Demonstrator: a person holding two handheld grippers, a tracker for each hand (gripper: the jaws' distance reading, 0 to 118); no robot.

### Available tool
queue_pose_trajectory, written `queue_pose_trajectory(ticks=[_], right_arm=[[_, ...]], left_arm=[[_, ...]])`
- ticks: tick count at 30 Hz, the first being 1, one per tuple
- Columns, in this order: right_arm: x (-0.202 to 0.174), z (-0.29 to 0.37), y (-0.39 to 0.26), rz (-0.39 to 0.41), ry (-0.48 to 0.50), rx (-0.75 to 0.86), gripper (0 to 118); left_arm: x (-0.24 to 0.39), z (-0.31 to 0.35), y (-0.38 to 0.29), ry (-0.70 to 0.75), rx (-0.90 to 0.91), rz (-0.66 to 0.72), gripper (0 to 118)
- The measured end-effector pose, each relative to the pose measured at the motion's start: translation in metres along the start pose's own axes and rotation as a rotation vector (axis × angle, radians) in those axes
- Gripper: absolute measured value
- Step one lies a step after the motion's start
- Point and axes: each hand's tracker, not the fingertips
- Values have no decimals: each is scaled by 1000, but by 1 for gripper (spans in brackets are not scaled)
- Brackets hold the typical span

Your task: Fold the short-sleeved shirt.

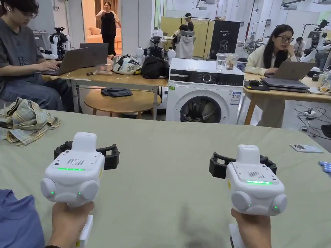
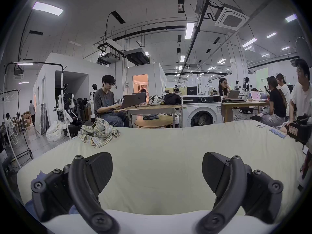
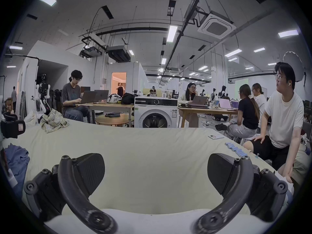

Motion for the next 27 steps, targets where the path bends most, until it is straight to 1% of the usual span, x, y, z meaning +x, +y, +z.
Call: queue_pose_trajectory(ticks=[4,16,27], right_arm=[[-2,2,-1,11,3,18,118],[0,4,3,-27,-20,24,118],[2,4,3,-22,-15,40,118]], left_arm=[[2,-4,-5,1,-10,-13,107],[3,-6,-11,-4,-7,-36,107],[-1,-1,-13,-3,10,-11,107]])
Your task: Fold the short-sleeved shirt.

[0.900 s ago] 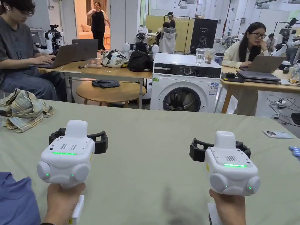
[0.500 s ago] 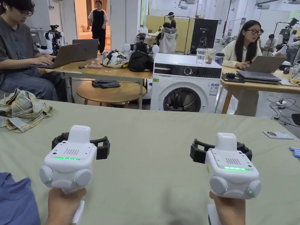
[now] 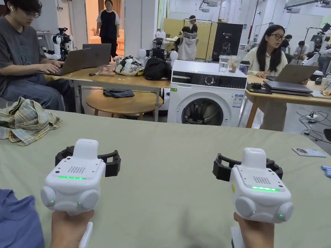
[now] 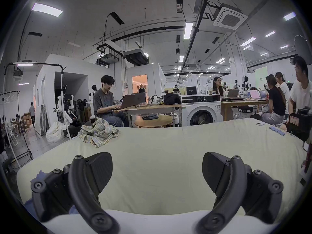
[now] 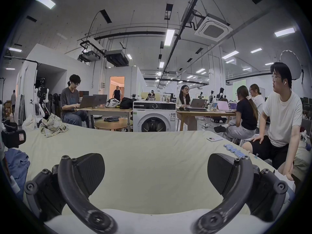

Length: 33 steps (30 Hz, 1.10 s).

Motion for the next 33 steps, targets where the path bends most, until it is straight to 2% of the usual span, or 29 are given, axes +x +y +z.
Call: queue_pose_trajectory(ticks=[16,33], right_arm=[[-6,2,-1,30,-2,4,118],[-7,4,-2,-6,7,-12,118]], left_arm=[[0,8,6,-2,23,-2,107],[-1,12,6,-4,35,-9,107]])
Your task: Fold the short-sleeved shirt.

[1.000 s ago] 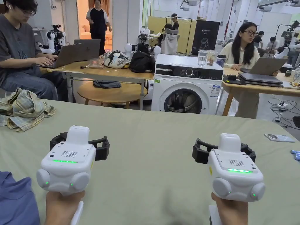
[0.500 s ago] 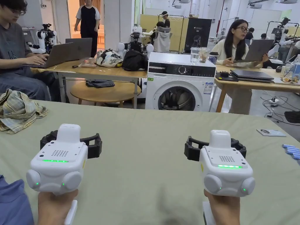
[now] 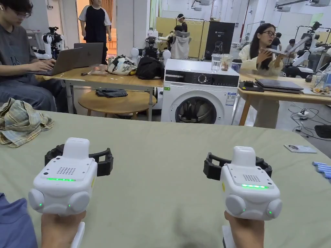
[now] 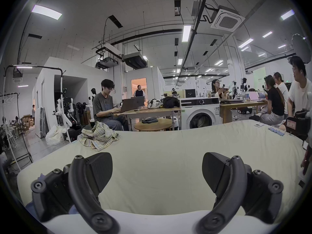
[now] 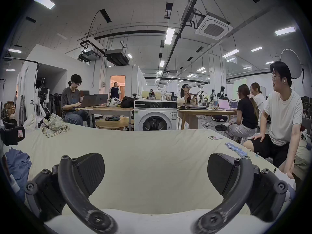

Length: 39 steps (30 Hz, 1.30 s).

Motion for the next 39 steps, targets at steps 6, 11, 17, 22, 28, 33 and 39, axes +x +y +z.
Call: queue_pose_trajectory(ticks=[6,11,17,22,28,33,39], right_arm=[[-1,-3,0,25,0,-5,118],[0,-1,0,16,-14,32,118],[-2,7,2,58,13,77,118],[-6,7,4,75,1,34,118],[-5,11,5,84,-8,80,118],[-10,7,9,118,-60,40,118],[-8,11,9,47,-17,21,117]], left_arm=[[-7,0,5,-4,-3,40,107],[-12,0,2,-16,6,77,107],[-10,8,-4,0,96,80,107],[-9,7,-4,10,90,80,107],[-10,8,-5,-11,79,74,107],[-13,9,-4,-38,56,93,107],[-15,7,0,-14,15,124,105]])
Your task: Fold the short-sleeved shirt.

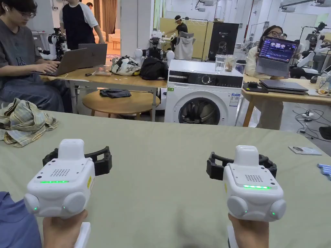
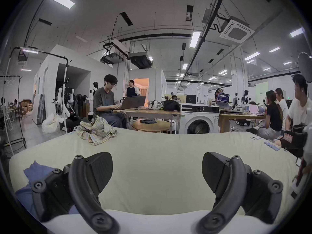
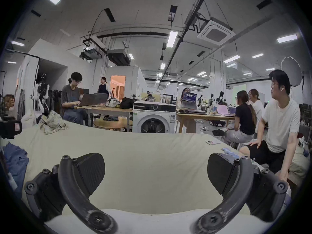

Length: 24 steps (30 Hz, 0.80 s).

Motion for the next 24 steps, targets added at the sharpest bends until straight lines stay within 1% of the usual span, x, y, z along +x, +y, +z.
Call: queue_pose_trajectory(ticks=[1,2,3,4,5,6,7,8,9,11,13,14,16,18,21,24], right_arm=[[0,1,-1,-1,-1,6,112],[-1,2,-2,2,-5,12,103],[-2,3,-2,5,-6,16,81],[-2,3,-2,5,-4,22,56],[-1,2,-2,4,-3,19,28],[-2,1,-2,4,-8,5,0],[-1,-1,-2,2,-10,-7,0],[-1,-1,-2,8,-34,-14,0],[0,-4,-5,4,-55,0,0],[4,-3,-6,-18,-5,8,0],[3,-4,-6,3,-23,6,0],[4,-3,-6,3,-21,9,0],[6,-3,-4,-16,-12,5,0],[2,3,2,-37,-6,-9,0],[-6,-2,4,-35,4,-10,0],[-26,-1,8,-37,53,-14,0]], left_arm=[[0,1,0,0,4,-1,99],[1,3,-1,1,19,-6,90],[2,5,-1,-3,31,-12,71],[4,6,0,1,35,-25,48],[7,6,1,8,37,-41,21],[9,7,0,8,40,-49,0],[11,7,0,12,42,-67,0],[15,7,0,52,46,-105,0],[15,8,-1,40,52,-92,0],[13,8,-1,-11,57,-73,0],[18,7,-2,31,61,-113,0],[16,6,-1,15,50,-105,0],[16,4,0,47,28,-104,0],[10,5,2,60,23,-86,0],[-5,8,7,56,-7,-63,0],[-24,18,12,91,-23,-77,0]])
